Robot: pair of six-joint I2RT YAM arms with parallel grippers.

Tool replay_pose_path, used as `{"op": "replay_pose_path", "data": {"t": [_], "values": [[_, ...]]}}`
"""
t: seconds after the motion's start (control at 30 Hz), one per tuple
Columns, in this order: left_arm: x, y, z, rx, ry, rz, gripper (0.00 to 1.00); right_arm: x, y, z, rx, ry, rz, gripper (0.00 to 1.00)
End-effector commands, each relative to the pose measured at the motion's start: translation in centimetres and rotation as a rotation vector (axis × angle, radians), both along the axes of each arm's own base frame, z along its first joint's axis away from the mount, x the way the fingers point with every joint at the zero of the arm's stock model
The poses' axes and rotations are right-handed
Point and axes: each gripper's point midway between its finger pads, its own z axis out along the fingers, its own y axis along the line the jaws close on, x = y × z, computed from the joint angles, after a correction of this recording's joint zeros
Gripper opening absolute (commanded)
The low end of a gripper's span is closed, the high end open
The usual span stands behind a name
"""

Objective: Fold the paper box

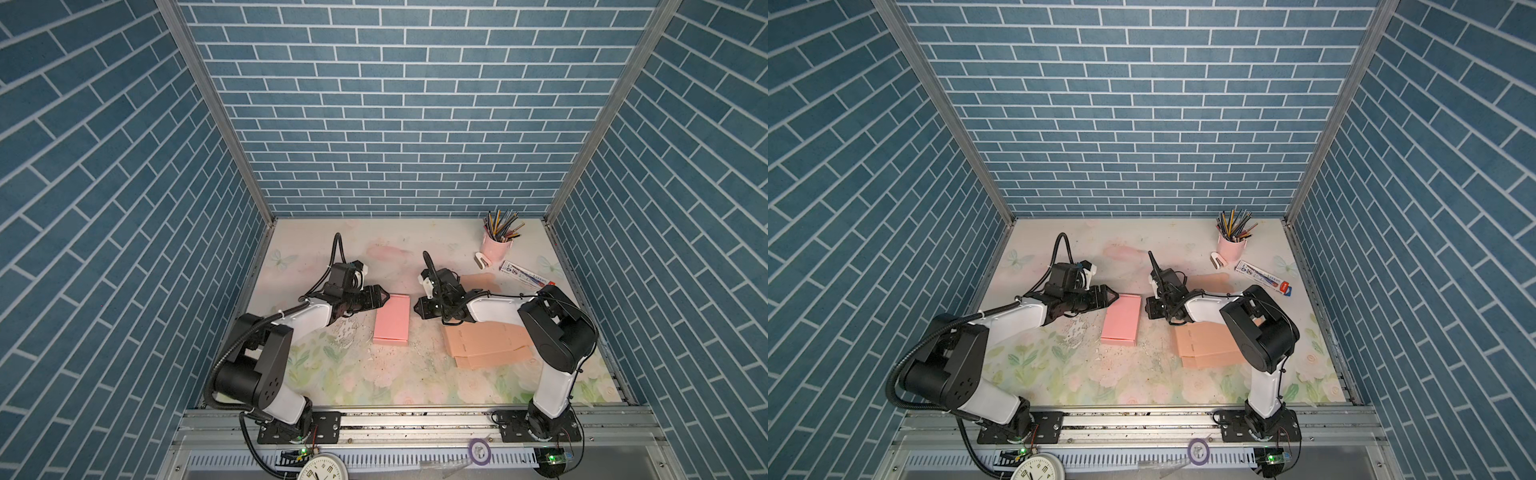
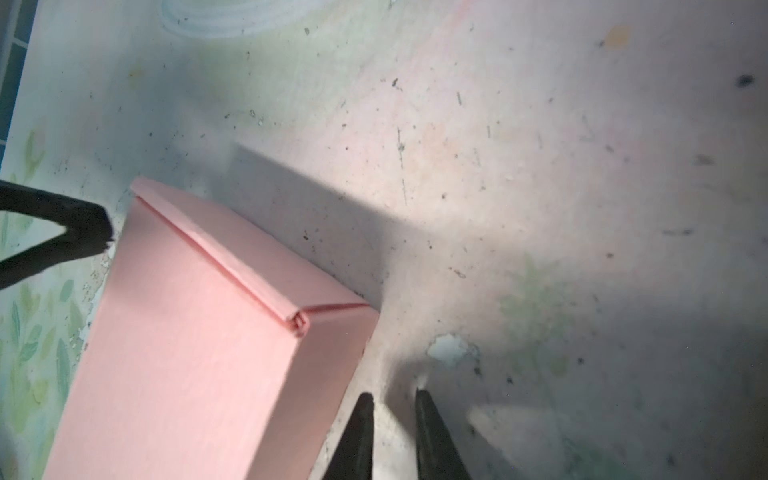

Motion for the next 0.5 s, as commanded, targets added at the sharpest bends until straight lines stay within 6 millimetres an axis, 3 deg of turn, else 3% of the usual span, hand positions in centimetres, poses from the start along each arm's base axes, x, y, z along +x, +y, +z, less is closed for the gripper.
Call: {"op": "replay_pose_path", "data": {"t": [0.0, 0.17, 0.47], "values": [[-1.7, 1.4, 0.3, 0.055, -0.01, 0.007, 0.78, 0.4, -0.5, 1.6, -0.017, -0.024, 0.004, 0.27], [-5.6, 1.4, 0.7, 0.063, -0.002, -0.028, 0.79, 1.3, 0.8, 3.6, 0.015, -0.035, 0.027, 0.42], [-10.5, 0.8, 3.7, -0.029, -0.037, -0.088, 0.82, 3.1, 3.2, 6.7, 0.082, -0.067, 0.055, 0.54]]}}
